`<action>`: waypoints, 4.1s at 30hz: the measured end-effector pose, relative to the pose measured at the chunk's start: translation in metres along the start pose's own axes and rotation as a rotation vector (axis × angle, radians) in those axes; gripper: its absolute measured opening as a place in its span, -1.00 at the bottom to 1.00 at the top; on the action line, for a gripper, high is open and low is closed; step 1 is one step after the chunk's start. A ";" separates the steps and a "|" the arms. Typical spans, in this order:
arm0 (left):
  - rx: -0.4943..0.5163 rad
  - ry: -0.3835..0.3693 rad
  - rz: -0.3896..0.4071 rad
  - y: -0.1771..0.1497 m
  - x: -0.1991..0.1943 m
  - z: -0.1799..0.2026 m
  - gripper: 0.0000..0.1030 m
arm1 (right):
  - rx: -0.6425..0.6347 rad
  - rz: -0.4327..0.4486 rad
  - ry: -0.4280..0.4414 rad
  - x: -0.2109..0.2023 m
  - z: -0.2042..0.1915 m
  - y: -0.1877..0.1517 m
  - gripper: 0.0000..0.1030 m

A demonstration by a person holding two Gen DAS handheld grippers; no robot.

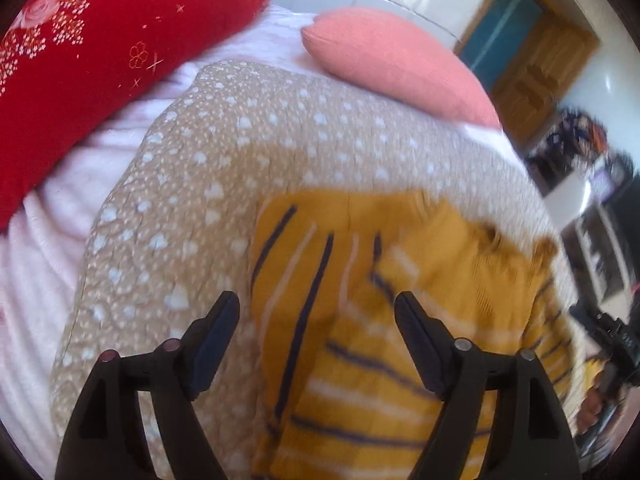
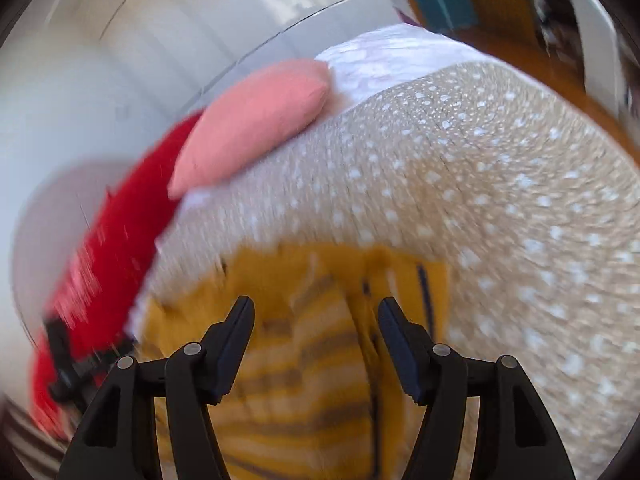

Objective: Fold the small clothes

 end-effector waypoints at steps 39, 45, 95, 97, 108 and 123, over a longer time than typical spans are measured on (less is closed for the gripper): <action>-0.096 0.006 -0.059 -0.052 0.027 0.004 -0.29 | 0.229 0.010 0.042 0.036 0.016 -0.072 -0.21; -0.070 -0.051 -0.064 -0.061 -0.025 0.025 -0.68 | 0.309 -0.027 0.231 0.007 0.004 -0.065 -0.58; -0.067 0.177 0.342 -0.221 -0.222 -0.038 0.61 | -0.274 0.084 -0.116 -0.078 -0.124 -0.054 0.10; -0.094 0.155 0.350 -0.223 -0.228 -0.046 0.61 | -0.300 0.061 -0.120 -0.075 -0.136 -0.062 0.11; -0.192 0.114 0.335 -0.229 -0.229 -0.083 0.63 | -0.374 0.024 -0.131 -0.069 -0.177 -0.092 0.13; -0.449 0.267 0.304 -0.243 -0.228 -0.196 0.63 | -0.745 -0.225 -0.015 0.041 -0.274 -0.207 0.28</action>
Point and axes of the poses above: each gripper's, at about its wrist camera, not at the fingertips, and x roughly the way its jaws point, z to its right, y to its top, the point moved 10 cm from there along x, roughly the way its jaws point, and after that the axes turned 4 degrees about -x, right-handed, at the moved point
